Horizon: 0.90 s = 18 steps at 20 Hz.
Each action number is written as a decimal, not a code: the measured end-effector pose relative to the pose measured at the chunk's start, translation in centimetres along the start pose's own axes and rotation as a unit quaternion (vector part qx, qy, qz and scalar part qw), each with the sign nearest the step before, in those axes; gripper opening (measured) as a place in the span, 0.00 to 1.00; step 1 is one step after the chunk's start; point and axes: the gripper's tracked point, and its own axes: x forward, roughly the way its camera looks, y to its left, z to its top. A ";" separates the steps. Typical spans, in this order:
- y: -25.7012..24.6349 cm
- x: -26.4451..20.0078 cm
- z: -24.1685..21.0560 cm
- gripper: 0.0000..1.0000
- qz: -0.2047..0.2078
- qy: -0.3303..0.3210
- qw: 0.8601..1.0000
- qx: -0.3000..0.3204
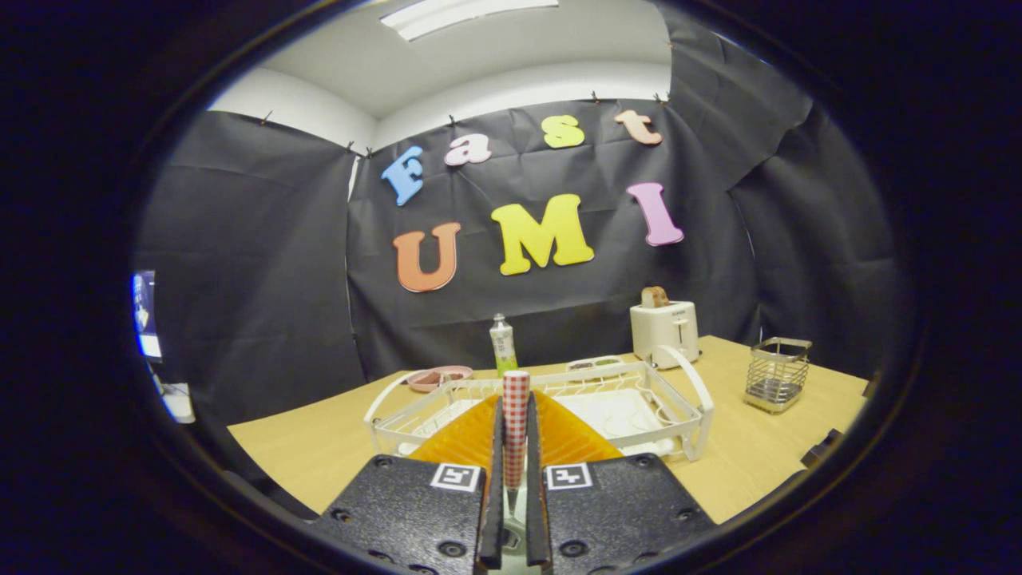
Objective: Take the plate from the dish rack, then take the spoon from the basket and place it into the plate.
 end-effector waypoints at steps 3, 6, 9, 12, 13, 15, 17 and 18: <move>-1.3 -0.6 0.9 0.24 -0.019 -0.014 1.000 0.010; -1.9 -1.0 1.8 0.38 -0.021 -0.021 1.000 0.007; -2.5 -1.5 3.0 0.55 -0.022 -0.030 0.999 0.001; -3.1 -2.2 4.2 0.70 -0.024 -0.034 0.999 -0.013; -3.1 -2.4 4.6 0.75 -0.021 -0.039 0.999 -0.017; -3.6 -3.1 5.3 0.84 -0.023 -0.049 0.998 -0.023; -3.6 -3.7 5.5 0.91 -0.020 -0.049 0.998 -0.026; -3.5 -4.0 5.6 0.95 -0.018 -0.047 0.998 -0.031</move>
